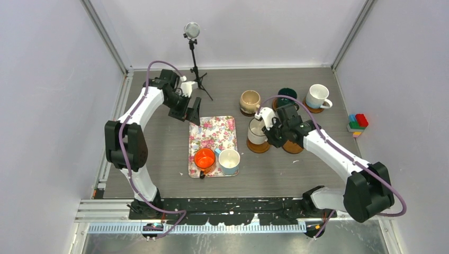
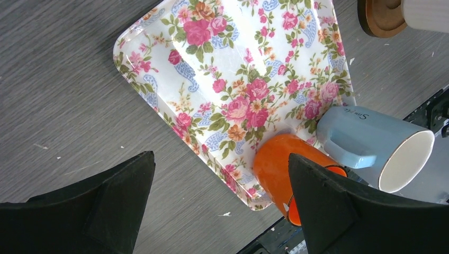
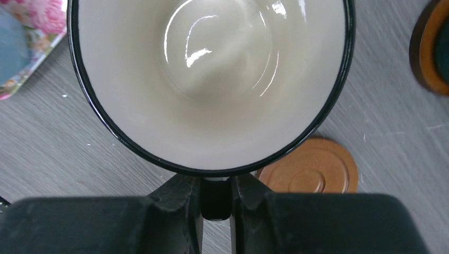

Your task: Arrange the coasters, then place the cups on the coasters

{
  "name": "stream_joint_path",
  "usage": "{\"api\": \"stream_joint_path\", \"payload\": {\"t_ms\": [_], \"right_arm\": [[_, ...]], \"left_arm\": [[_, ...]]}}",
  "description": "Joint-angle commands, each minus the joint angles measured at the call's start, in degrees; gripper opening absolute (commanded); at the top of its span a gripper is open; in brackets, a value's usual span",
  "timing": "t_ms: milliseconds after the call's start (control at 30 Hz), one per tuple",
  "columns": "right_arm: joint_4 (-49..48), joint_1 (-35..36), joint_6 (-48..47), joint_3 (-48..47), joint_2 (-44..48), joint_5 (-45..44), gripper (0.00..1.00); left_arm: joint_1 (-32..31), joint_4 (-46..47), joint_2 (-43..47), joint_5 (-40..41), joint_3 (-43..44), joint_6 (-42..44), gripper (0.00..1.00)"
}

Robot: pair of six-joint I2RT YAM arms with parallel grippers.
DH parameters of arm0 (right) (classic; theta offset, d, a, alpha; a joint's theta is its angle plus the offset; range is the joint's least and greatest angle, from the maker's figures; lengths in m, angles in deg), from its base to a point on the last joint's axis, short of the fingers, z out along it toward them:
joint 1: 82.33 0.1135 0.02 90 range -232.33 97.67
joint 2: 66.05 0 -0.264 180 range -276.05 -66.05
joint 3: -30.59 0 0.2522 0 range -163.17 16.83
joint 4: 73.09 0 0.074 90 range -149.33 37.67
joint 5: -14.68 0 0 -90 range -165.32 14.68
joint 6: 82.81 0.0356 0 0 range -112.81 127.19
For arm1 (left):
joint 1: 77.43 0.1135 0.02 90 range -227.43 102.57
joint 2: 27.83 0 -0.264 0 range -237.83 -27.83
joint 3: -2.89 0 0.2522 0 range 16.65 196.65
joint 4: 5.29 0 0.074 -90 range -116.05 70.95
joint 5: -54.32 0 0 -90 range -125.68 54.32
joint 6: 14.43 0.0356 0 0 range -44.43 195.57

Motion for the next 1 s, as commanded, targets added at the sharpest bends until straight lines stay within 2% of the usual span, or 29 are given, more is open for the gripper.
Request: {"api": "stream_joint_path", "payload": {"t_ms": [0,400,967], "right_arm": [[-9.91,-1.71,3.45,1.55,3.34,-0.73,0.00],[-10.64,-1.75,3.54,3.27,0.06,-0.11,0.00],[-10.94,-1.75,3.01,6.81,1.45,-1.20,0.01]], "left_arm": [[0.40,1.14,2.17,-1.47,-0.16,-0.91,1.00],[0.40,1.00,2.10,-2.09,-0.79,-0.54,1.00],[0.40,1.50,2.17,-2.34,-1.55,-0.71,1.00]]}}
